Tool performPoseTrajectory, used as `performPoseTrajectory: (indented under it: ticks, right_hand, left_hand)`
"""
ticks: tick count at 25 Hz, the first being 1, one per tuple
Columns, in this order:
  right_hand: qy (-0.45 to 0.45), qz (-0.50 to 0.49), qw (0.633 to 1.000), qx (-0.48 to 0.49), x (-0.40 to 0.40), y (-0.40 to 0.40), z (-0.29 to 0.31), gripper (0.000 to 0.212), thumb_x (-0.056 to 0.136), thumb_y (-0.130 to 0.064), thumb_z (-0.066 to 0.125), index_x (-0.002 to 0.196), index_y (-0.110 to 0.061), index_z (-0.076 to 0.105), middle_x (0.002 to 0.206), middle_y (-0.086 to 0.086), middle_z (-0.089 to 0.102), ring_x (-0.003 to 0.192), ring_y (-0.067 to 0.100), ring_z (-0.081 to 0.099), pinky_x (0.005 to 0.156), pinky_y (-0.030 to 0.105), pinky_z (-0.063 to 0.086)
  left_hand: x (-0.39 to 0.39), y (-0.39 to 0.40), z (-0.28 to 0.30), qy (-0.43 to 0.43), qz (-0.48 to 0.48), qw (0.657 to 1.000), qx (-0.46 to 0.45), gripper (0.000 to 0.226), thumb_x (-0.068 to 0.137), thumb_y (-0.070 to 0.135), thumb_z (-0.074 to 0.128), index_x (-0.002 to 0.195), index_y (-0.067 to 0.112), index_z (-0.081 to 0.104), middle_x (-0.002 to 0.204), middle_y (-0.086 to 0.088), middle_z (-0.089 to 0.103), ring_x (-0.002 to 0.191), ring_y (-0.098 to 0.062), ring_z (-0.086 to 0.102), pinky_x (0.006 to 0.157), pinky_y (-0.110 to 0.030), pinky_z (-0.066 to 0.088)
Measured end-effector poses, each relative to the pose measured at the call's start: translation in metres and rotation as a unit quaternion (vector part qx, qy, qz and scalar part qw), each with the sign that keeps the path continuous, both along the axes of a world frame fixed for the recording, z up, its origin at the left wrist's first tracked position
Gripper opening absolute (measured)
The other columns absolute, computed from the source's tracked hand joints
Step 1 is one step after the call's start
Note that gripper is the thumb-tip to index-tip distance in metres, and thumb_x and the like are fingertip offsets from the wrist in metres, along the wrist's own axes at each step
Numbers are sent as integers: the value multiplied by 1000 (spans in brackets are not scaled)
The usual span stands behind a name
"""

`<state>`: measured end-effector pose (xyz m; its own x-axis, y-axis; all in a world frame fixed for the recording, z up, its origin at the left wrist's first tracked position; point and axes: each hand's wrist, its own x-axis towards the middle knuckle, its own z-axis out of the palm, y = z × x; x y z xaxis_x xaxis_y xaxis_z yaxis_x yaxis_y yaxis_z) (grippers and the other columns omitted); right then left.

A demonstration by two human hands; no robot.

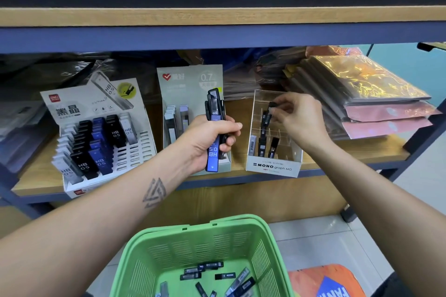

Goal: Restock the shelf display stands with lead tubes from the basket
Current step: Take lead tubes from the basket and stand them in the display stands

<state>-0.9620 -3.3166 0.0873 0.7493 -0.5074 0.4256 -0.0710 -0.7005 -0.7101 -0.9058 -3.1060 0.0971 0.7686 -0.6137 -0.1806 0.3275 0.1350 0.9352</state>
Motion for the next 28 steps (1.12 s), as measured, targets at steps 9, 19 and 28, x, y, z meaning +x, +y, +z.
performPoseTrajectory:
  ticks: [9,19,28]
  right_hand:
    - [27,-29,997,-68,9,8,-18,18,89,-15,75,106,-15,68,93,-2,68,86,18,67,78,39,59]
    - [8,-44,991,-129,-1,19,-10,8,91,-16,67,99,-17,69,88,-3,71,82,19,66,75,38,57]
    - [154,249,940,176,-13,57,24,11,88,-20,75,80,-15,80,68,-2,69,70,12,57,67,35,45]
  left_hand:
    - [-2,-1,-6,4,-22,1000,18,14,85,-6,68,93,1,60,72,-14,60,52,-14,49,41,-20,36]
    - [-7,0,-5,11,-45,999,19,18,84,-8,67,96,3,59,71,-13,59,53,-15,48,41,-20,36]
    - [-11,2,-4,-15,-80,996,43,18,82,-16,65,98,-8,65,81,-16,63,58,-14,52,46,-19,39]
